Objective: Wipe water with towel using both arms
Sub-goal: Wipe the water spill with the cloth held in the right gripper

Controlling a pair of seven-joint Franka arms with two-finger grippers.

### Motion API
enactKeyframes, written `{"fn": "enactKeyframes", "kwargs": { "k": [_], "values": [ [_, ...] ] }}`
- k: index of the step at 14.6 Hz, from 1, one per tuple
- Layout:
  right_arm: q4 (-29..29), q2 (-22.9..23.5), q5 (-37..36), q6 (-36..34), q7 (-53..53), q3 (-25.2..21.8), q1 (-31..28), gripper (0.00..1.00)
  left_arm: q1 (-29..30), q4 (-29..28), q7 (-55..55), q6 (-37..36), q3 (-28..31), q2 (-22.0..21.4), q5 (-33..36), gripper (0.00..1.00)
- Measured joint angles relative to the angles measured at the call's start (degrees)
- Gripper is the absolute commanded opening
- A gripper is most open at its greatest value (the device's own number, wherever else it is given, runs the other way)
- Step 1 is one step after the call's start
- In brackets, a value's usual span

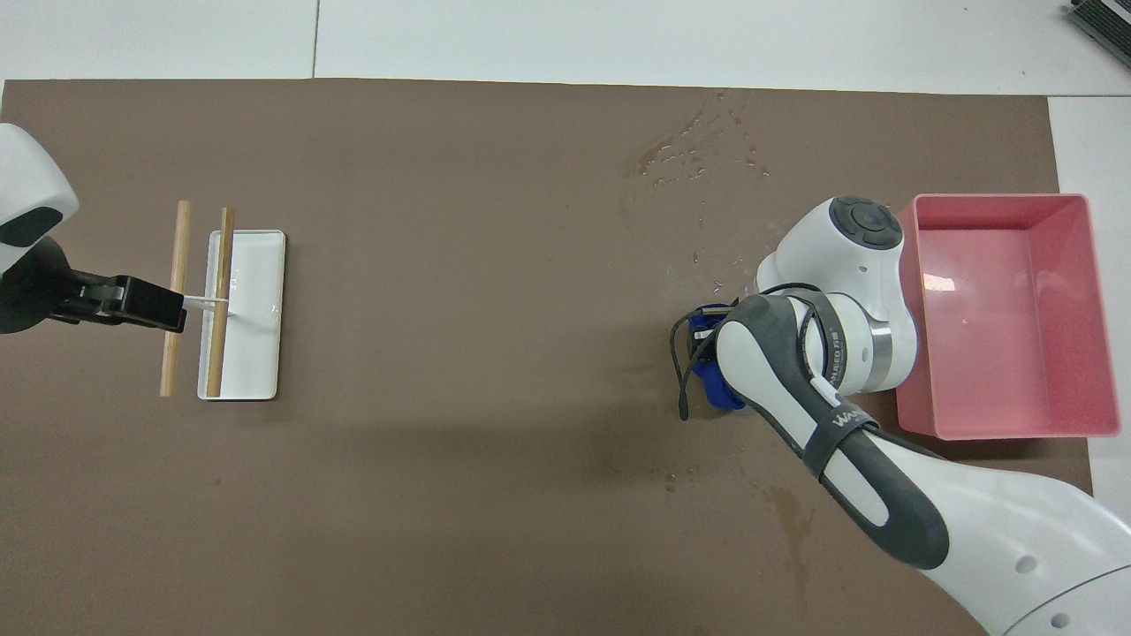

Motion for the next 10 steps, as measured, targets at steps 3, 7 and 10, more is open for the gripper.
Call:
{"fn": "enactKeyframes", "kwargs": {
  "k": [3,7,10],
  "values": [
    [-0.7,0.0,-6.4,6.4,-7.8,-0.1,-1.2,0.0,0.0,0.0,0.0,0.0,0.0,0.0,0.0,1.0],
    [-1.3,1.0,-8.1,16.8,-21.2,-0.3,-5.4,0.0,0.0,0.0,0.0,0.0,0.0,0.0,0.0,1.0],
    [-0.2,1.5,-10.6,19.1,-23.2,-0.1,-5.5,0.0,0.0,0.0,0.0,0.0,0.0,0.0,0.0,1.0]
  ]
}}
